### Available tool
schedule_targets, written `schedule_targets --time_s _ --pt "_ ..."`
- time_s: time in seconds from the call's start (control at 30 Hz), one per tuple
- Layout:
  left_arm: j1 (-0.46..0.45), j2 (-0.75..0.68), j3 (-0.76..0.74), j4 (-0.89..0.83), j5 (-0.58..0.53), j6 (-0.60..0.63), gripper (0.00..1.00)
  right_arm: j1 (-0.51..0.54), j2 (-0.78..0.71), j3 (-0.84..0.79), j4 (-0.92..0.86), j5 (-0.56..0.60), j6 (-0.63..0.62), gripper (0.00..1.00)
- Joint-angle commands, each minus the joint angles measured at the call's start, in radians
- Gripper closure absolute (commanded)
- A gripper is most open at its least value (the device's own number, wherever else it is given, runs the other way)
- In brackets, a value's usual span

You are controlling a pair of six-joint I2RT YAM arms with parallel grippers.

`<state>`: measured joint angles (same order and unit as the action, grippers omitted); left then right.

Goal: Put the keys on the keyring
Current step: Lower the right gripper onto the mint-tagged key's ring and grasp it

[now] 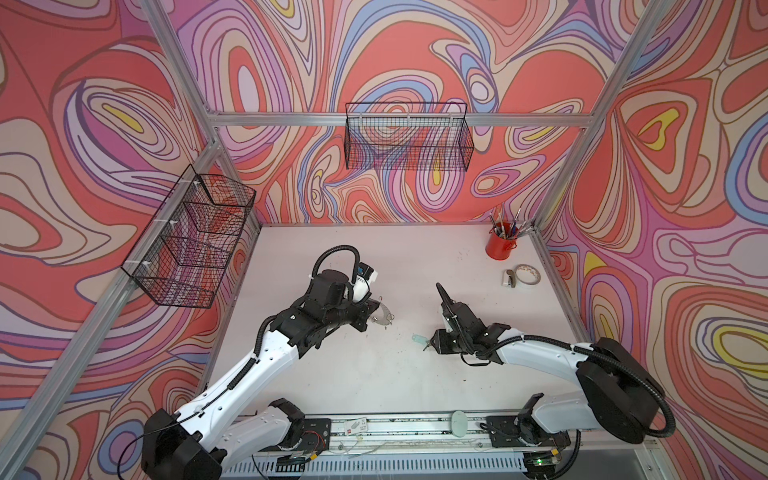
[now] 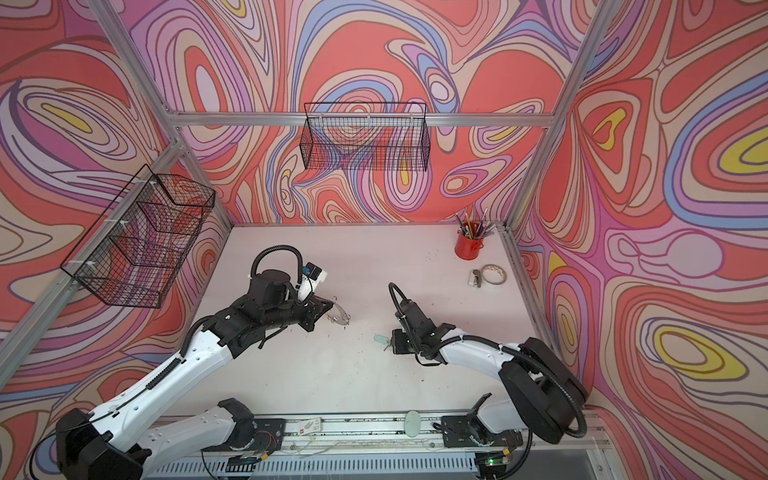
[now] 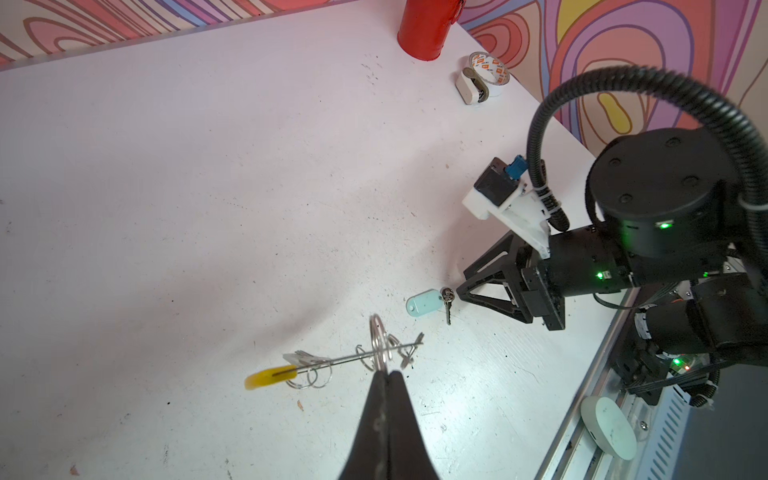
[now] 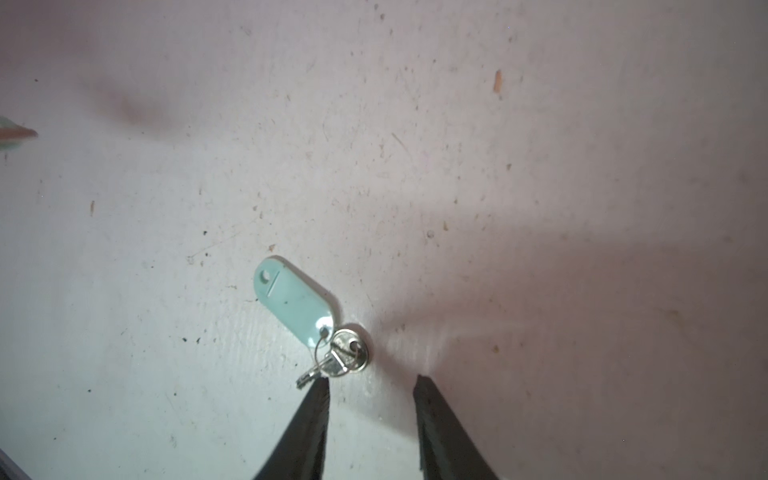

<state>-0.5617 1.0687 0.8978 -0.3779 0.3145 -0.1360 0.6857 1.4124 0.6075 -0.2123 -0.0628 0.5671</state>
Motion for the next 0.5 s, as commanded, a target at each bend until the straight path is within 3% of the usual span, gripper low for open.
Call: schedule_targets --time_s 0.0,0.3,0.47 --pt "0.006 0.006 -0.01 0.002 0.021 -0.012 1.0 0.028 0.018 0.042 -0.003 0.033 -0.019 0.62" --pt "0.01 -0.004 -0.025 0.016 0.02 -0.015 1.0 0.098 0.109 0.126 -0.069 0.134 -0.083 0.61" --pt "0.013 -0.008 -0.026 0.02 0.021 -0.015 1.0 0.124 0.14 0.159 -0.114 0.196 -0.104 0.66"
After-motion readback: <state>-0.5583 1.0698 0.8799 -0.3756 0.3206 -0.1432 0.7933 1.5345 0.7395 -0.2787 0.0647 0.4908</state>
